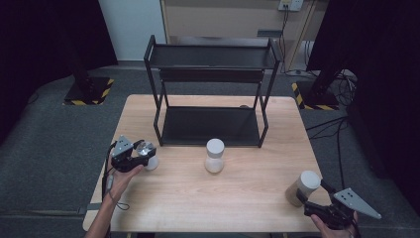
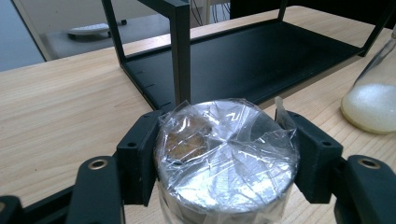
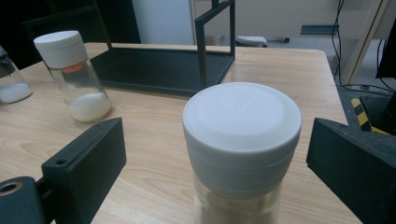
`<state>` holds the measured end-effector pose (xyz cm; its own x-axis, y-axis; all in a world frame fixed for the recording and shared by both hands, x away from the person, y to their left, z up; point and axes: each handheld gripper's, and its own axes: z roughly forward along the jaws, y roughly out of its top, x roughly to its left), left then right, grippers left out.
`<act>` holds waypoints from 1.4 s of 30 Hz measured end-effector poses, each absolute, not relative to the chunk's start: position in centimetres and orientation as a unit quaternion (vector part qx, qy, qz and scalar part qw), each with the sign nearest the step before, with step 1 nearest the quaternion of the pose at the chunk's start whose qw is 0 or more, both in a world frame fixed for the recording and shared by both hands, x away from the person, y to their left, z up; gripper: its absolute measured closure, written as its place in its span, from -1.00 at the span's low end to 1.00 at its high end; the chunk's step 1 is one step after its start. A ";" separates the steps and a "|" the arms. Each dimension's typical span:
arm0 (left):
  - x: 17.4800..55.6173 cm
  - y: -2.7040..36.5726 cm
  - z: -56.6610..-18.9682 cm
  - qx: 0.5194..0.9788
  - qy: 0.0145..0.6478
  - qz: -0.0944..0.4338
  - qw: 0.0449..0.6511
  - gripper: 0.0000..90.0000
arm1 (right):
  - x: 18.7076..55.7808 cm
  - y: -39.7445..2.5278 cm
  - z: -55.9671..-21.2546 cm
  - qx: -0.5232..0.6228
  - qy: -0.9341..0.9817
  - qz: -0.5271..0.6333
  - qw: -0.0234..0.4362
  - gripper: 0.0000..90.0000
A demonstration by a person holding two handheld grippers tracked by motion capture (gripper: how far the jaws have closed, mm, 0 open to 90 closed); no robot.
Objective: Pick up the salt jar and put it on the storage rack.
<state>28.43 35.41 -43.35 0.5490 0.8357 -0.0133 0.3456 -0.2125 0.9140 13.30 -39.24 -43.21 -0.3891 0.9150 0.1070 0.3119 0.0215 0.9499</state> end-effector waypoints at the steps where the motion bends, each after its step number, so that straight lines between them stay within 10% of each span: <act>1: 28.4 35.4 -43.3 0.738 0.399 0.255 0.481 -0.24 | 13.3 -39.3 -43.2 0.470 0.653 0.519 0.291 -0.90; 42: 31.1 30.7 -38.0 0.784 0.313 0.208 0.494 -0.24 | 13.5 -39.2 -43.3 0.478 0.648 0.517 0.291 -0.93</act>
